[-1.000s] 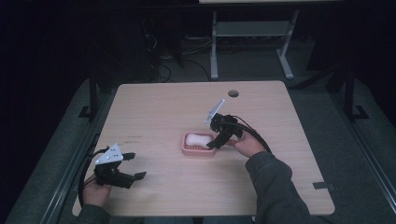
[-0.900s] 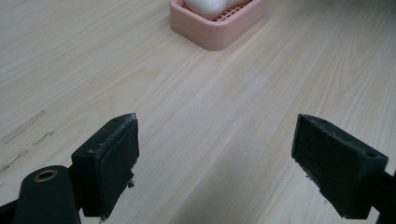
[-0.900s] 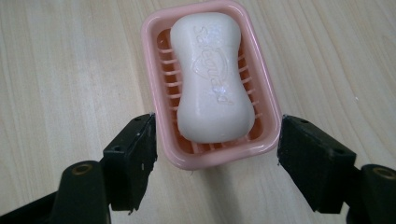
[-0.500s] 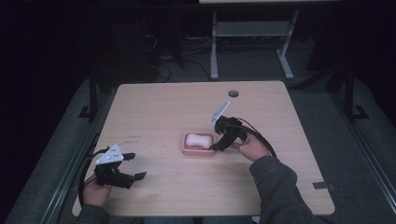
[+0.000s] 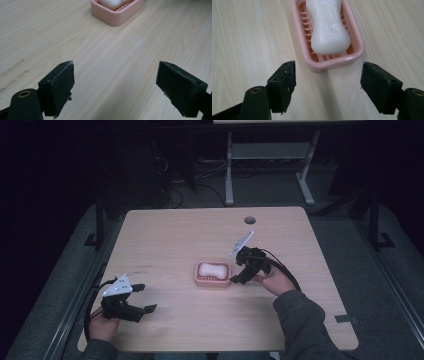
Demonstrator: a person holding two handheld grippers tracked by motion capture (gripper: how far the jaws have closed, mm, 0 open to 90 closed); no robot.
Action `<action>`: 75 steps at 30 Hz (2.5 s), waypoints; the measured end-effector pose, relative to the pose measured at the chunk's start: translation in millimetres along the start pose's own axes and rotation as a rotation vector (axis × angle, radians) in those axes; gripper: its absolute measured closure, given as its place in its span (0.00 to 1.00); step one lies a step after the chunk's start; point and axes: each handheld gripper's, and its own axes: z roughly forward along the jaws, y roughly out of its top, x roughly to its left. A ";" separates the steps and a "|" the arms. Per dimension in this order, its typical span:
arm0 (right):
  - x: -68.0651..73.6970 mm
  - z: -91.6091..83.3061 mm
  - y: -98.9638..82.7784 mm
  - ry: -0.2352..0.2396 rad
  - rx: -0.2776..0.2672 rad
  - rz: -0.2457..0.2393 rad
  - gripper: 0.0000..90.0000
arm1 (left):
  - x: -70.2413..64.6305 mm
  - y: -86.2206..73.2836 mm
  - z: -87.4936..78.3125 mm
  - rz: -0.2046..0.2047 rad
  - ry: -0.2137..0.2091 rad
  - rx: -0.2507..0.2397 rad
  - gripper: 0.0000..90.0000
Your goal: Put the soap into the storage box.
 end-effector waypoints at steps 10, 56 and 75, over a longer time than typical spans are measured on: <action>2.5 -5.6 -13.0 -0.008 -0.007 0.017 0.30 | -0.1 0.0 0.2 0.003 0.000 0.002 0.16; 23.2 -23.2 -88.2 -0.034 -0.031 0.116 0.29 | -1.7 -0.4 2.3 0.000 0.000 0.010 0.16; 46.3 -33.6 -128.4 -0.060 -0.049 0.184 0.29 | -2.3 -0.5 3.3 0.002 -0.001 0.014 0.16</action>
